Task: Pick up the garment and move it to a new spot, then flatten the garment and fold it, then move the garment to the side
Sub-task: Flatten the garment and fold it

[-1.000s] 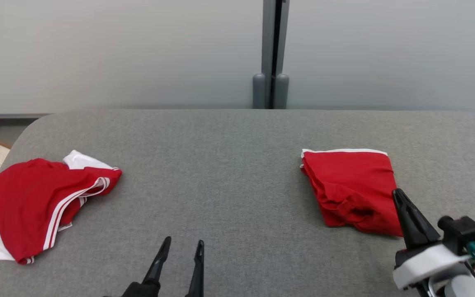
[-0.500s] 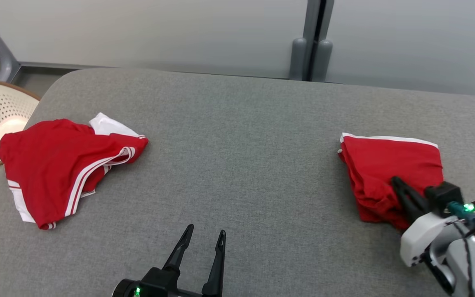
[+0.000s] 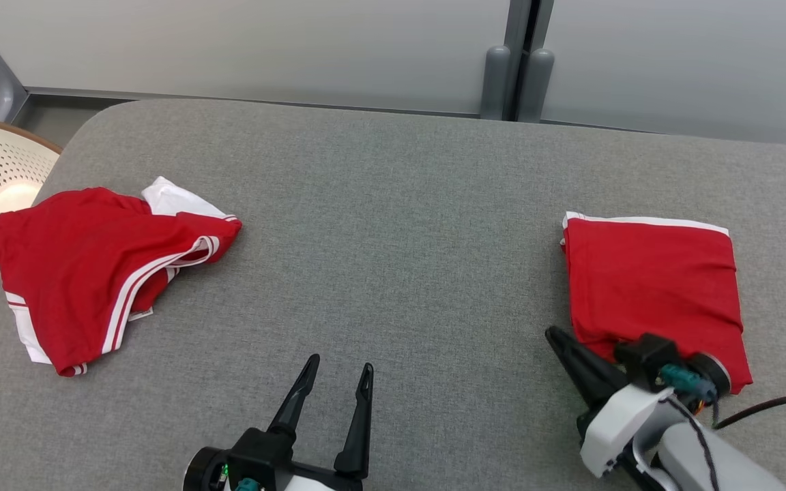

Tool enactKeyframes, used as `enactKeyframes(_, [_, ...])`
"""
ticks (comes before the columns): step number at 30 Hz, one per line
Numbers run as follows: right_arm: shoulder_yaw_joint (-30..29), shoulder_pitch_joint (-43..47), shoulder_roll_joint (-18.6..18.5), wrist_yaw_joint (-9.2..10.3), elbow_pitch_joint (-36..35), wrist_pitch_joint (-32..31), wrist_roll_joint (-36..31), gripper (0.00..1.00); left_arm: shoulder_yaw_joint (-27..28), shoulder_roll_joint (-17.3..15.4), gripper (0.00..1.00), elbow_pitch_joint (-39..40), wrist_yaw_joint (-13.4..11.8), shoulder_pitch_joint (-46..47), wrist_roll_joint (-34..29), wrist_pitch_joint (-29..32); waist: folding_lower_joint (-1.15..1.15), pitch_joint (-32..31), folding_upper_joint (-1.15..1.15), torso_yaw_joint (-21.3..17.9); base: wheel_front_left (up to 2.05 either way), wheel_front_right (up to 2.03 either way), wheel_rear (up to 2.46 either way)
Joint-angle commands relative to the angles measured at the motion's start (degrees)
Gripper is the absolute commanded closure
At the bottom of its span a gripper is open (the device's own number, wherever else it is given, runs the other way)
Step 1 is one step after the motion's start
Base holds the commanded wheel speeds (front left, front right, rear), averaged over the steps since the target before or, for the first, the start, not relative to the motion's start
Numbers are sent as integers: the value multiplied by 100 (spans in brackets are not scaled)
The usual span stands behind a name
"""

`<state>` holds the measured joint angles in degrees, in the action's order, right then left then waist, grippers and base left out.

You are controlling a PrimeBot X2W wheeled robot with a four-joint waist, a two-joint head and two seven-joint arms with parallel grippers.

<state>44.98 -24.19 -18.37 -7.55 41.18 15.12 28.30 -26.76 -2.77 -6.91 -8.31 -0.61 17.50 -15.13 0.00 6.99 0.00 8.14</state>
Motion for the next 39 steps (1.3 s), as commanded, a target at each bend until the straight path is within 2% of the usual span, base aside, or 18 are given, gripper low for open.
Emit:
enactKeyframes(1, [-136,-126,-124,13,-283,4,68,100,11,-22,0,20,-6,110,-12,-1,0,22,0,-10,0,0,0])
enactKeyframes(6, [-1130,-163,-266,13,-823,3,-299,100,-11,-22,0,46,7,142,-23,-1,0,93,0,19,0,0,0])
enactKeyframes(10, [-1841,-34,-104,12,-468,4,-667,100,-78,-22,0,8,19,213,13,-1,0,136,0,110,0,0,0])
enactKeyframes(17, [-2131,-191,244,13,705,4,-875,100,-150,-22,0,-53,40,285,22,-1,0,161,0,276,0,0,0])
enactKeyframes(23, [-2175,-301,424,13,1144,4,-918,100,-103,-22,0,-71,17,262,21,-1,0,126,0,265,0,0,0])
enactKeyframes(26, [-2169,-312,438,13,964,4,-982,100,-82,-23,0,-87,15,192,19,-1,0,43,0,184,0,0,0])
enactKeyframes(30, [-2358,111,513,13,225,5,-948,100,57,-24,0,-64,-33,71,19,-1,0,-151,0,-58,0,0,0])
enactKeyframes(31, [-2419,243,497,13,4,4,-950,92,101,-23,0,-57,-39,39,22,-1,0,-217,0,-127,0,0,0])
enactKeyframes(34, [-2610,768,493,13,-721,4,-1036,49,275,-23,0,-17,-40,-74,-30,-1,0,-432,0,-323,0,0,0])
enactKeyframes(35, [-2740,975,503,13,-1005,5,-1108,0,359,-23,0,9,-60,-115,-41,-1,0,-492,0,-384,0,0,0])
enactKeyframes(39, [-3329,1857,743,13,-2000,4,-1422,0,658,-22,0,104,-66,-278,-100,0,0,-661,0,-601,0,0,0])
